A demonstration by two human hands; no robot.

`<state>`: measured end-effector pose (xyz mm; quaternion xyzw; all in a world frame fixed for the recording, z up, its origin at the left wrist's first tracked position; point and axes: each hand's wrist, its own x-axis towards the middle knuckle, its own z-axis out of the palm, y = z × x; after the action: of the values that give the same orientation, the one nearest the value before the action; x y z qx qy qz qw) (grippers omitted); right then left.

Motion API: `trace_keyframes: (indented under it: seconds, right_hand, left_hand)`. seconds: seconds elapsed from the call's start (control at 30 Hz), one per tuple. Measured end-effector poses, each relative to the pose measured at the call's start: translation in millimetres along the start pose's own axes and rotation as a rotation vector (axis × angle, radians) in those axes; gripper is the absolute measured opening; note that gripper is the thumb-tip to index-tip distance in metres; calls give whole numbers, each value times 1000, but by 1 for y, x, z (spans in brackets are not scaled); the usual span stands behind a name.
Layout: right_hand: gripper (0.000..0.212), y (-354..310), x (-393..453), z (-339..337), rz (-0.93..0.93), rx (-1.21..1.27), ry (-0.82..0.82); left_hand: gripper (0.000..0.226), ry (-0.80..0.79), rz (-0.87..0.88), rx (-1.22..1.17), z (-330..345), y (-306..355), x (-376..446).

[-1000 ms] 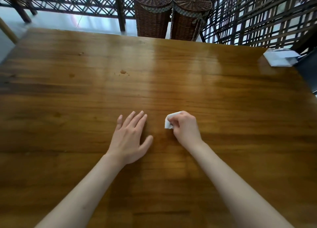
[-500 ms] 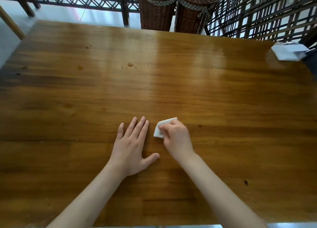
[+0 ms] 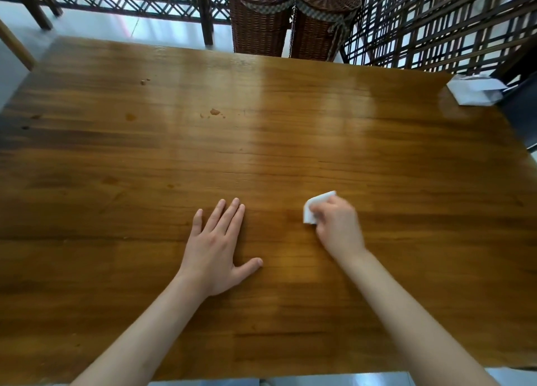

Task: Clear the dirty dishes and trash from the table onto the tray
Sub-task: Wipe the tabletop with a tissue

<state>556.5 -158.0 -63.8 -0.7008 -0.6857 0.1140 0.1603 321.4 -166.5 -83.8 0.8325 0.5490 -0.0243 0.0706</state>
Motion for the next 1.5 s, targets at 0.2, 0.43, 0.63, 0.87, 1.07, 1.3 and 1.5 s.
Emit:
trace_keyframes:
  seconds: [0.2,0.43,0.63,0.87,1.07,1.3,1.5]
  right_hand:
    - [17,20,5,-11,72,69,168]
    - [19,33,-2,-5,238,30,208]
    - [19,29,-18,-2,84,21,123]
    - [18,36,-19,-6,185,80,186]
    - [16,16,-6,-3,192,76,236]
    - [16,-52,49,23,121,152,175]
    - [16,-111,128,49,101,149,185]
  left_hand:
    - [99,35,-8,-66,-7,12,-2]
    - [97,54,70,-170,6,71,5]
    - [97,47,58,-135,14,74,4]
    - [94,82,73,-172,9,69,2]
    - [89,129,-43,-170,-9,8,5]
    - [84,169,-172,-149,-30,-88,35]
    - [79,177,-159,-173,-45,-181,93]
